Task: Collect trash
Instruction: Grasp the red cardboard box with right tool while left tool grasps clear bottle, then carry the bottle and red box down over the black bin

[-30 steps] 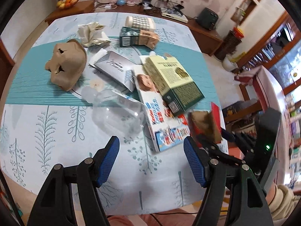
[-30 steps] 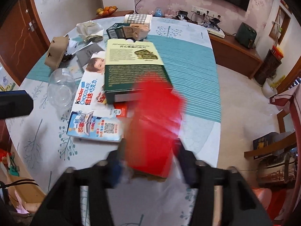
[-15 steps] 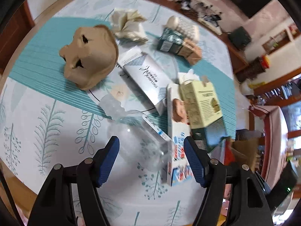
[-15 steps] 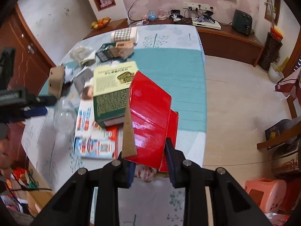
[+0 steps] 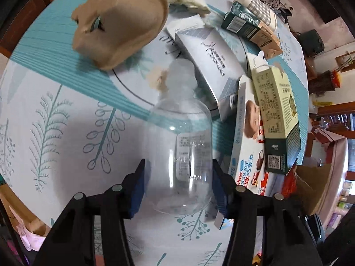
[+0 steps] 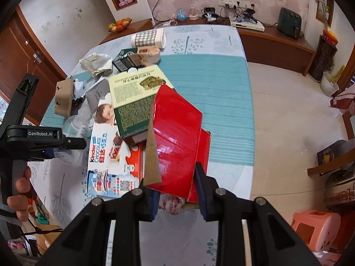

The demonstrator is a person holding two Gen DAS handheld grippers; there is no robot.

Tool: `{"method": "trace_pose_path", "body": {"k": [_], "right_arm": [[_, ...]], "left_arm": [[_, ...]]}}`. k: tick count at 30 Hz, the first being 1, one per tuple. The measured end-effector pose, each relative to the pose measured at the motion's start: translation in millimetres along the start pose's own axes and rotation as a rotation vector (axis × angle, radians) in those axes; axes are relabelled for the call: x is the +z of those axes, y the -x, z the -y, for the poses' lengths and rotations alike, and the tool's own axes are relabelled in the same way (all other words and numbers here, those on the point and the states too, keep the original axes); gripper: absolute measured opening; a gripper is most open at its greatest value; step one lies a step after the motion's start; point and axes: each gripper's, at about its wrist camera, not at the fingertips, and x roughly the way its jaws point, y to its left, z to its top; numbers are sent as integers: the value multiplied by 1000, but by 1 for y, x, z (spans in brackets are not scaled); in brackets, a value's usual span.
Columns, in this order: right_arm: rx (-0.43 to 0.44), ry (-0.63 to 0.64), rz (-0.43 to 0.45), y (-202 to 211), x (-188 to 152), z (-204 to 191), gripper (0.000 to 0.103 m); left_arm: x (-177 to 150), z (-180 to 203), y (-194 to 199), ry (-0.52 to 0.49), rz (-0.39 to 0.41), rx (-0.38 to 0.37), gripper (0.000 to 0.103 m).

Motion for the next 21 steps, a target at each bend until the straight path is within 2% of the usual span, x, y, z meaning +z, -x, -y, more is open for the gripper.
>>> {"method": "trace_pose_path", "body": {"k": [7, 12, 21], "right_arm": [[9, -16, -6, 6, -12, -13, 28], [9, -39, 3, 18, -24, -29, 28], [-26, -89, 64, 60, -62, -83, 28]], "left_arm": [[-10, -5, 16, -91, 72, 4, 52], [-29, -13, 39, -170, 106, -4, 51], [-72, -63, 94, -332, 152, -52, 51]]}}
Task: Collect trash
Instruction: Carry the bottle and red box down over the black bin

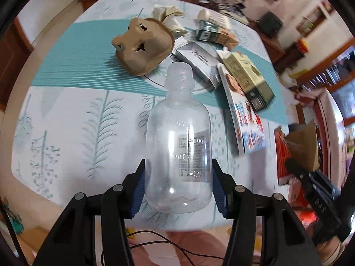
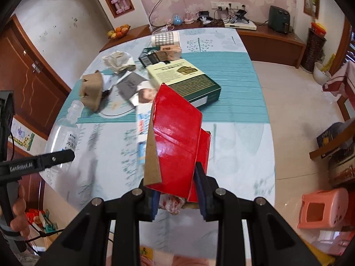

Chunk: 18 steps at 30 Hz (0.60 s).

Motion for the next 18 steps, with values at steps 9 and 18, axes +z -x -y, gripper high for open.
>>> {"method": "trace_pose_path", "body": {"k": [9, 18], "right_arm": [[-34, -94, 50, 44, -81, -73, 28], [-26, -164, -10, 51, -168, -131, 28]], "left_arm": [[-78, -37, 59, -252, 14, -81, 52], [-148, -71, 68, -388, -61, -112, 52]]}}
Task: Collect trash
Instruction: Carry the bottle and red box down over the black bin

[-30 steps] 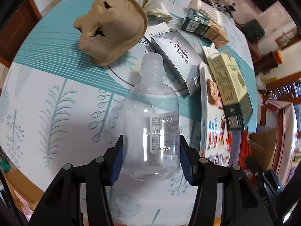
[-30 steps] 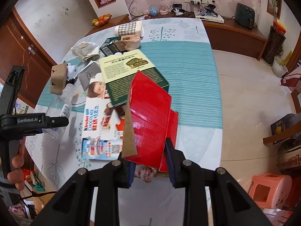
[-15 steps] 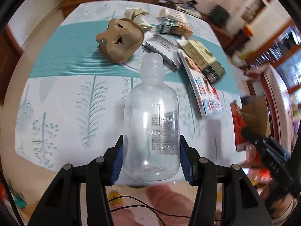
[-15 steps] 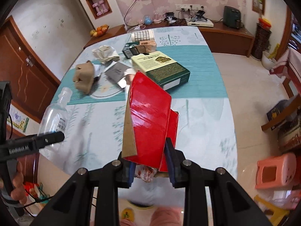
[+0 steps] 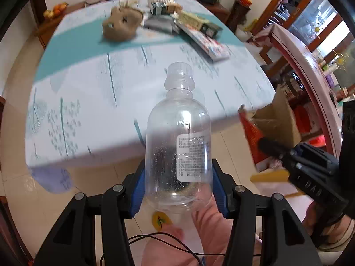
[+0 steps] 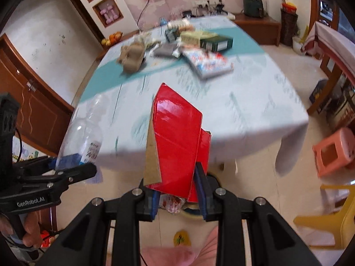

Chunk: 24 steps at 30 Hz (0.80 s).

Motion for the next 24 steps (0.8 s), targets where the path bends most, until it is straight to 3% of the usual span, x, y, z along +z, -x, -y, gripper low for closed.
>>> {"method": "trace_pose_path", "body": {"k": [5, 11, 18, 24], "right_arm": [[-13, 1, -71, -10, -36, -5, 28], [-25, -79, -170, -46, -73, 21, 28], [-21, -147, -269, -115, -106, 63, 28], [-2, -175, -332, -197, -122, 98, 28]], "left_arm": [[-30, 6, -17, -19, -54, -39, 52], [-71, 19, -69, -44, -175, -48, 52], [-98, 23, -169, -30, -285, -28, 52], [-101, 9, -251, 37, -281, 8, 52]]}}
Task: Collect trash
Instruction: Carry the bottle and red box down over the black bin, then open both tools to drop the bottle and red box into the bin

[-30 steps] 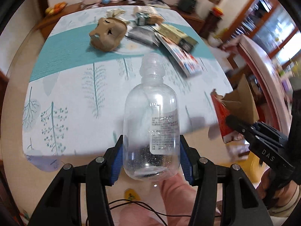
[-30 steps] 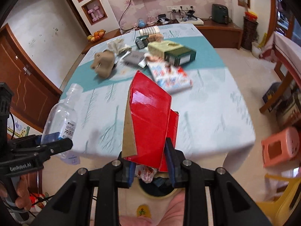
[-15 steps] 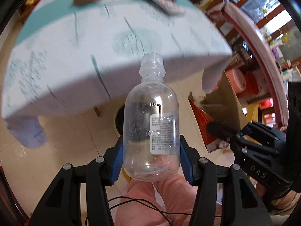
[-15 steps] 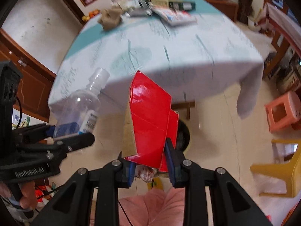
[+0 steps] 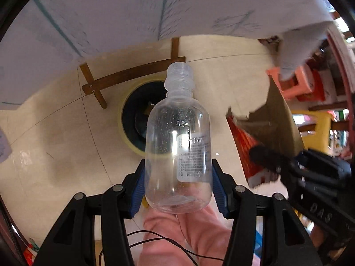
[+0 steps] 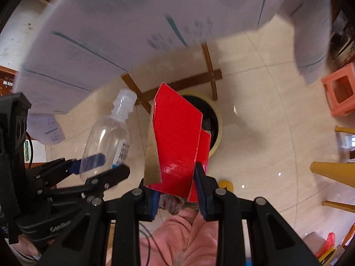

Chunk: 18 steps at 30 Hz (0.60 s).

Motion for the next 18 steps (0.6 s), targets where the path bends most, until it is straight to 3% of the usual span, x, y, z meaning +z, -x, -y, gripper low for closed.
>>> {"method": "trace_pose_path", "body": {"k": [8, 12, 18], "right_arm": [[3, -5, -27, -79, 21, 18, 28], [9, 13, -38, -99, 31, 13, 29], [5, 15, -72, -118, 41, 6, 36]], "left_arm": [[25, -35, -75, 141, -3, 58, 55], [26, -54, -80, 192, 28, 82, 61], [12, -77, -78, 227, 40, 107, 61]]}}
